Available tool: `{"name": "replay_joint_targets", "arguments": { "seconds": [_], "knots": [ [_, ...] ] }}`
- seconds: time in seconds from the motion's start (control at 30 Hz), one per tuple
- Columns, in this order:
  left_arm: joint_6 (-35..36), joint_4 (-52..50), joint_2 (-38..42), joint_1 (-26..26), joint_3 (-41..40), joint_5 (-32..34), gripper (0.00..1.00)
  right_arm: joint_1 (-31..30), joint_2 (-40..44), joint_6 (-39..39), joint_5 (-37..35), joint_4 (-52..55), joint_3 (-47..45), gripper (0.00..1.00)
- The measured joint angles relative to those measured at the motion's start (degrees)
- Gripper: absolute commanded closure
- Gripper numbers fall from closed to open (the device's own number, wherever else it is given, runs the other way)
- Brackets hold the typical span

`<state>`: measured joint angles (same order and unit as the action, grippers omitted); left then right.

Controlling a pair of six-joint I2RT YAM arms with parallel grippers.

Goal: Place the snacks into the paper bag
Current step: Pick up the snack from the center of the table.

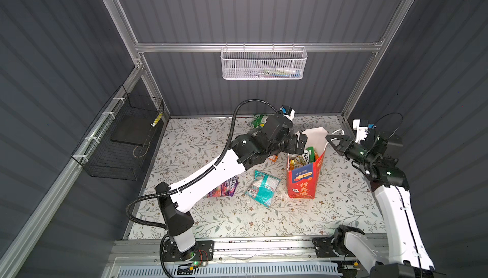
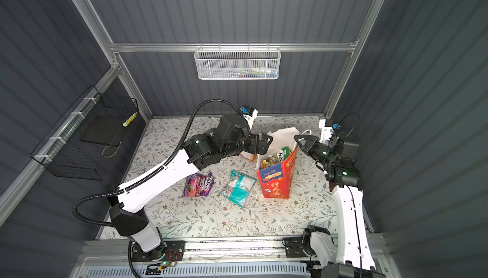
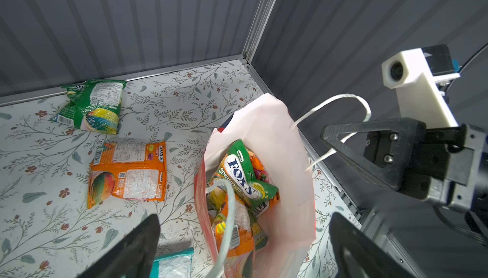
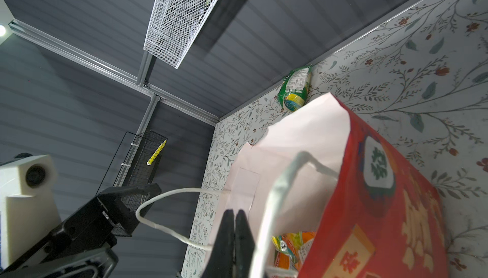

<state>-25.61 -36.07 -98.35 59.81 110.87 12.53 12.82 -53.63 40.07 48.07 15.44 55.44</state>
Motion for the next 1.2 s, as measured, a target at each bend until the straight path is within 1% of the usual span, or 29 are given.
{"name": "replay_joint_targets", "arguments": {
  "seconds": [0.1,0.17,0.27,0.37,0.47,0.57,0.67,0.73,0.8,0.97,1.2],
  "knots": [
    [1.05,-1.75,1.7,0.0,-1.73,0.59,0.0,0.48,2.6,-0.07,-1.01,0.04,-1.51,0.98],
    [1.22,-2.51,4.74,0.0,-5.57,2.08,0.0,0.79,4.39,-0.28,-2.12,0.46,-2.51,0.97],
    [0.7,-4.22,10.71,0.0,-12.55,6.12,0.0,1.29,7.17,-0.85,-4.31,2.19,-3.5,0.95],
    [-2.27,-6.43,17.16,-0.17,-19.85,11.21,0.0,1.4,9.55,-1.86,-7.56,4.33,-3.82,0.94],
    [-7.02,-9.05,22.8,-1.16,-27.61,15.06,0.0,1.4,11.21,-3.23,-10.99,6.99,-3.85,0.93],
    [-11.67,-11.17,27.28,-5.01,-37.09,16.09,0.0,1.4,12.37,-4.2,-13.22,8.85,-4.04,0.93],
    [-14.78,-11.98,29.79,-10.91,-46.16,15.17,0.0,1.4,13.75,-4.76,-14.43,10.29,-4.33,0.92],
    [-16.15,-12.35,30.08,-14.25,-50.75,14.58,0.0,1.4,14.86,-5.16,-15.08,11.06,-4.33,0.91],
    [-16.96,-12.37,29.33,-15.3,-53.05,13.77,0.0,1.4,15.8,-5.62,-15.56,11.76,-4.33,0.91],
    [-17.59,-10.16,22.91,-17.35,-54.53,11.8,0.0,1.4,16.83,-6.32,-16.2,12.72,-4.57,0.91],
    [-17.07,-4.07,15.28,-22.32,-59.23,5.99,0.0,1.42,18.73,-7.17,-16.92,13.42,-5.25,0.9]
  ]
}}
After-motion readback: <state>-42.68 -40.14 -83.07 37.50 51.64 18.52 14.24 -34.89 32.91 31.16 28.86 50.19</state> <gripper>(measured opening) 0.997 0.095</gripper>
